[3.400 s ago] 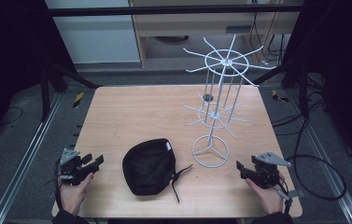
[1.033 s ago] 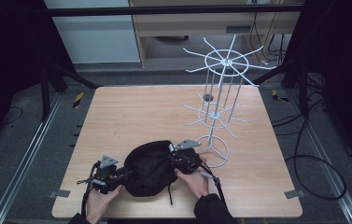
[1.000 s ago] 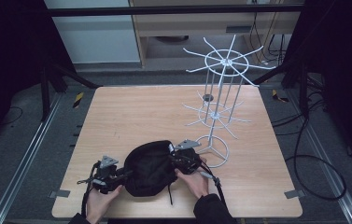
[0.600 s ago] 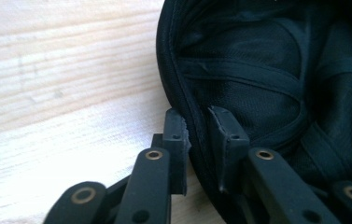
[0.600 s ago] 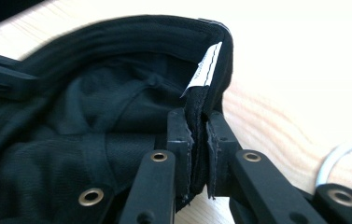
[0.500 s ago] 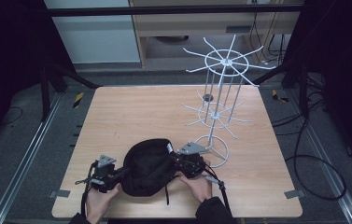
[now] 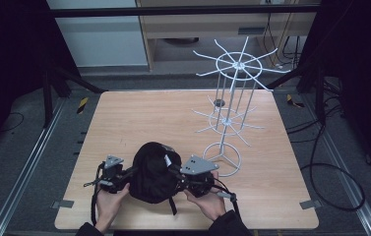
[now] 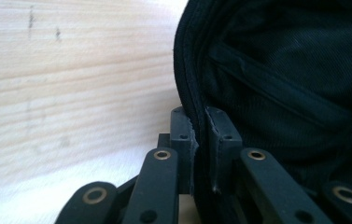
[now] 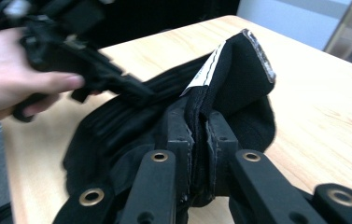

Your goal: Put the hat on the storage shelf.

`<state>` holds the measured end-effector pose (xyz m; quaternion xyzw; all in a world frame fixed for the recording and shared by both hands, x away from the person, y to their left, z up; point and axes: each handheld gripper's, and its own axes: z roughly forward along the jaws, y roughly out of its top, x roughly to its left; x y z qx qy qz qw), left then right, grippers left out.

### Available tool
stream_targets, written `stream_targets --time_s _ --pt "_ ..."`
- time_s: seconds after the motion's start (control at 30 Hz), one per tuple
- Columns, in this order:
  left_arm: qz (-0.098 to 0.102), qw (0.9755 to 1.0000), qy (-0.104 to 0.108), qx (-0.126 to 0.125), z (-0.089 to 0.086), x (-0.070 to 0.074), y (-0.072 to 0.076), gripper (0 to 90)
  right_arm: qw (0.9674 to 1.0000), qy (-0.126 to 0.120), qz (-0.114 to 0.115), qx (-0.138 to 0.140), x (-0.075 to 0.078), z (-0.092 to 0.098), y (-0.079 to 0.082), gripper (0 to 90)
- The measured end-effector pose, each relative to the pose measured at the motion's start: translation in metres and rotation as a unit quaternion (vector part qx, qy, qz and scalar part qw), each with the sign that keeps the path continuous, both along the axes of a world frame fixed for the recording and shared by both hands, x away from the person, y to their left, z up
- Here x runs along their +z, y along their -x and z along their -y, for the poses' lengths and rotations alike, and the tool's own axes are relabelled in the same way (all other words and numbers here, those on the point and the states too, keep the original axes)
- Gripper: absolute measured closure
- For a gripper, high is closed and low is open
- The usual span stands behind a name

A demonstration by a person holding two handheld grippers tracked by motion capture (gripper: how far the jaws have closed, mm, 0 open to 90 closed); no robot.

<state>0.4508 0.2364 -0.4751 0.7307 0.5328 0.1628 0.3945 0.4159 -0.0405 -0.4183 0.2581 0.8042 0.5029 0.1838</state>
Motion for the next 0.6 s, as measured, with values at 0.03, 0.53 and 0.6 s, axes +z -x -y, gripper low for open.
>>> stream_targets --time_s 0.03,0.53,0.6 --pt "0.0 1.0 0.0 0.0 0.0 0.0 0.0 81.4 1.0 0.001 -0.001 0.004 -0.001 0.001 0.002 82.8" --pt "-0.009 0.9989 0.026 -0.038 0.0 -0.001 -0.006 71.8 0.9992 0.028 -0.02 -0.021 -0.026 0.02 0.013 82.4" --pt "-0.005 0.9988 0.026 -0.04 -0.001 0.003 -0.005 69.2 0.9988 0.032 -0.021 -0.029 -0.028 0.022 0.012 82.4"
